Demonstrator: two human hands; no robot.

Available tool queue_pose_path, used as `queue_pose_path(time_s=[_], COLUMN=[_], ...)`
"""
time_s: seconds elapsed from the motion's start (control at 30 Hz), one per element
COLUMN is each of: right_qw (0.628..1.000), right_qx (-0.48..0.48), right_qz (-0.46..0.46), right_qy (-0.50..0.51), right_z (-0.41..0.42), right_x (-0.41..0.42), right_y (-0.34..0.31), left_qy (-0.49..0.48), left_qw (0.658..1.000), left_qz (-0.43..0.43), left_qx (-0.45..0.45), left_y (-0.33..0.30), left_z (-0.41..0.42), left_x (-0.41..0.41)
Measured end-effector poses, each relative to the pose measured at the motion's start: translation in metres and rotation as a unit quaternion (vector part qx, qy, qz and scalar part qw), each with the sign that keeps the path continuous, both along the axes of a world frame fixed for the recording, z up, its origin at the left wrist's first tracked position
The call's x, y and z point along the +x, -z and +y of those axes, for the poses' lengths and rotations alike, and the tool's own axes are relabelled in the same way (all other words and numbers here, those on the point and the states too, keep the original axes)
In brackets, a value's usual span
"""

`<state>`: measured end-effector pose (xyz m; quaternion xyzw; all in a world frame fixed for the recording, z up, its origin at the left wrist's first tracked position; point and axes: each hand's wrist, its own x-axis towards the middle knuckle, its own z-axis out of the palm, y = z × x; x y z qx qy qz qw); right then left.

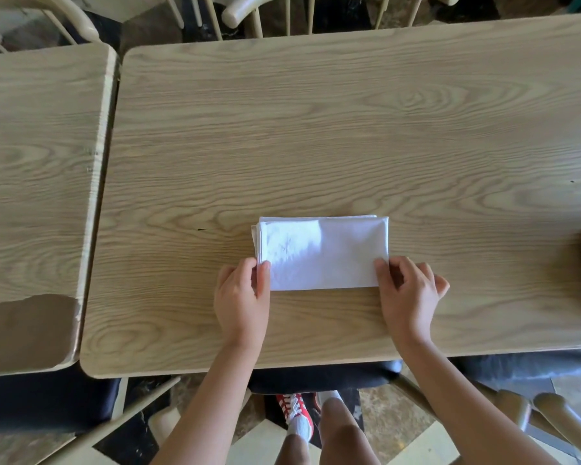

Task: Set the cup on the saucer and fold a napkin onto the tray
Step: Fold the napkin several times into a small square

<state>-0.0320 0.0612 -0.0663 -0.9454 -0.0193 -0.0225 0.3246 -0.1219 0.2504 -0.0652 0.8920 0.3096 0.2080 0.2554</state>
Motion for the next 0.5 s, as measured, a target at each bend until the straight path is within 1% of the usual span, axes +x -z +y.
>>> queue_pose_path(time_s=[0.17, 0.37, 0.43, 0.5], right_qw=[1.000, 0.999, 1.000, 0.995], right_qx=[-0.015, -0.012, -0.016, -0.075], right_qz=[-0.004, 0.011, -0.010, -0.068], right_qy=[0.010, 0.029, 0.023, -0.019], right_z=[0.003, 0.007, 0.007, 0.008], right_x=[0.002, 0.007, 0.010, 0.012], right_y=[0.002, 0.000, -0.004, -0.007], left_qy=[-0.027, -0.080, -0.057, 0.031], left_qw=[0.999, 0.995, 0.997, 0.995], left_qz=[0.011, 0.050, 0.043, 0.028], left_qx=[0.021, 0.011, 0.031, 0.090], left_y=[0.002, -0.007, -0.010, -0.015], left_z=[0.000, -0.002, 0.001, 0.001], left_x=[0.005, 0.015, 0.014, 0.017])
